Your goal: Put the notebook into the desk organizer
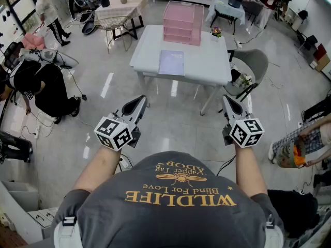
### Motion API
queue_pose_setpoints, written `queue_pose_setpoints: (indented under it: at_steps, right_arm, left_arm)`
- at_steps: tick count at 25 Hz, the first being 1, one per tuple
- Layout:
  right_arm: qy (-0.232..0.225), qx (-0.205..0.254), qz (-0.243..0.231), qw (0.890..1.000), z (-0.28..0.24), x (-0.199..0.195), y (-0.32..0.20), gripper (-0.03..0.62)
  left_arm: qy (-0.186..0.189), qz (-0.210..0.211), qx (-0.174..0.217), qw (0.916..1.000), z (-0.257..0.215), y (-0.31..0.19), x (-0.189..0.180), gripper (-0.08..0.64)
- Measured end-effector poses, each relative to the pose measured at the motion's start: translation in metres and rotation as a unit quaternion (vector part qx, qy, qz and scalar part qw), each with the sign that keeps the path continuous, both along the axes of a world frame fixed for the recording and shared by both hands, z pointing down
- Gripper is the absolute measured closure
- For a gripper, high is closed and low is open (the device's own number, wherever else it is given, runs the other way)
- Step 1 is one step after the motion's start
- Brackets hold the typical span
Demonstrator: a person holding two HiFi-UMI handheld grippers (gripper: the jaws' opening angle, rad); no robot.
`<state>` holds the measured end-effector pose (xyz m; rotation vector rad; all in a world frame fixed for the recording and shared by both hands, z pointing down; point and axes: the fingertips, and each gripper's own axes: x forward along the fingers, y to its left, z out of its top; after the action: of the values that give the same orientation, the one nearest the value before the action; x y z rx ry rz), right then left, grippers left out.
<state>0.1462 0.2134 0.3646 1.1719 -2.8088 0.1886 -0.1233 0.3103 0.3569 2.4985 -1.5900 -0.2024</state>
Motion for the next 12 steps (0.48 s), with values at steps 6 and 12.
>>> queue_pose_setpoints:
  at_steps: [6,12]
  right_arm:
    - [0.003,0.003,0.0,1.0,-0.0018,-0.0021,-0.0033,0.594]
    - [0.008,0.003,-0.003,1.0,0.0001,-0.0005,-0.002,0.592]
  left_arm:
    - [0.0,0.001,0.002,1.0,-0.0014,-0.0039,-0.0012,0.56]
    - [-0.002,0.001,0.004,1.0,-0.0025,-0.0039,0.0011,0.56]
